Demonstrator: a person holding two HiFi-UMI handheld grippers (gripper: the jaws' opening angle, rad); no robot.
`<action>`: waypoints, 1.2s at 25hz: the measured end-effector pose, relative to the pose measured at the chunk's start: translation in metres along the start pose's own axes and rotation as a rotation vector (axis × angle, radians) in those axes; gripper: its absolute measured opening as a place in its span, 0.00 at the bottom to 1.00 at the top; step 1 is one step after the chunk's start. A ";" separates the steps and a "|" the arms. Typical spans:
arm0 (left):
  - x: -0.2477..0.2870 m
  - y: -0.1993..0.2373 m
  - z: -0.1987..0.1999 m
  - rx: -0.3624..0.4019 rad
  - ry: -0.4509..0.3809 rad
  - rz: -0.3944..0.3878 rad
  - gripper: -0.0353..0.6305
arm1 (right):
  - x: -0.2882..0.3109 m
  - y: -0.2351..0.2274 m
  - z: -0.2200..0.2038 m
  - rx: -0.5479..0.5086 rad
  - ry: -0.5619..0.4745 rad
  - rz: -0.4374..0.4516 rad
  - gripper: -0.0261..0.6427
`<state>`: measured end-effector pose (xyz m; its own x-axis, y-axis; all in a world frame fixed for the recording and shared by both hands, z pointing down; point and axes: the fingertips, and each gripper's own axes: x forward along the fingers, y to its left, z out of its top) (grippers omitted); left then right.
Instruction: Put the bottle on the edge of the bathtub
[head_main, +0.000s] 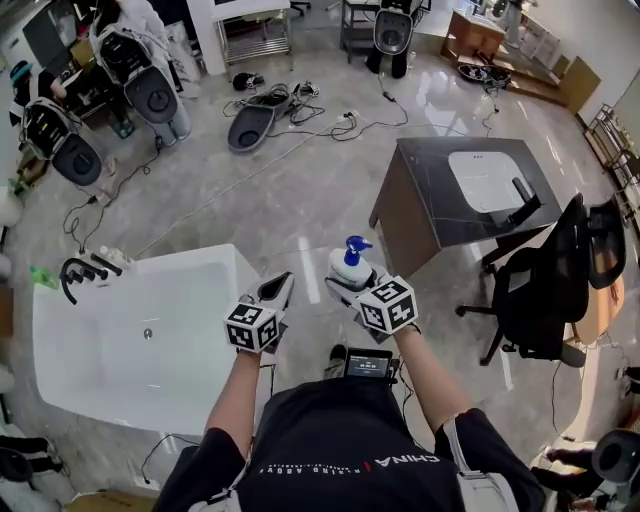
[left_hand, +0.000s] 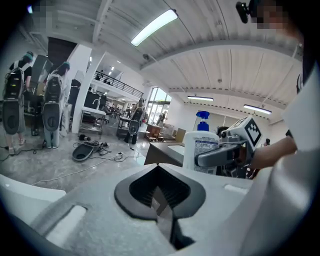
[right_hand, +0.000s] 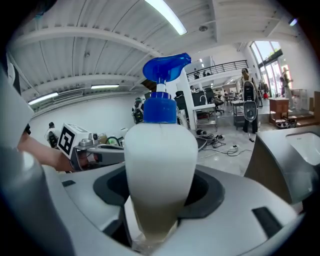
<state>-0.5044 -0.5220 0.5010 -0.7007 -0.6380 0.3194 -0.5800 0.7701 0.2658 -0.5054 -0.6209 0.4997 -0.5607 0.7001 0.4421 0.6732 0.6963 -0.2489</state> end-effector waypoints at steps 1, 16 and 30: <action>0.006 0.003 0.004 -0.005 -0.003 0.016 0.07 | 0.005 -0.007 0.005 -0.005 0.004 0.017 0.44; 0.009 0.072 0.006 -0.075 -0.013 0.264 0.07 | 0.087 -0.030 0.029 -0.056 0.087 0.234 0.44; -0.046 0.234 -0.003 -0.214 -0.069 0.516 0.07 | 0.259 0.020 0.075 -0.223 0.225 0.431 0.44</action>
<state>-0.6065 -0.3122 0.5509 -0.9010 -0.1716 0.3984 -0.0626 0.9603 0.2719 -0.6735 -0.4131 0.5443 -0.1095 0.8470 0.5203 0.9195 0.2851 -0.2706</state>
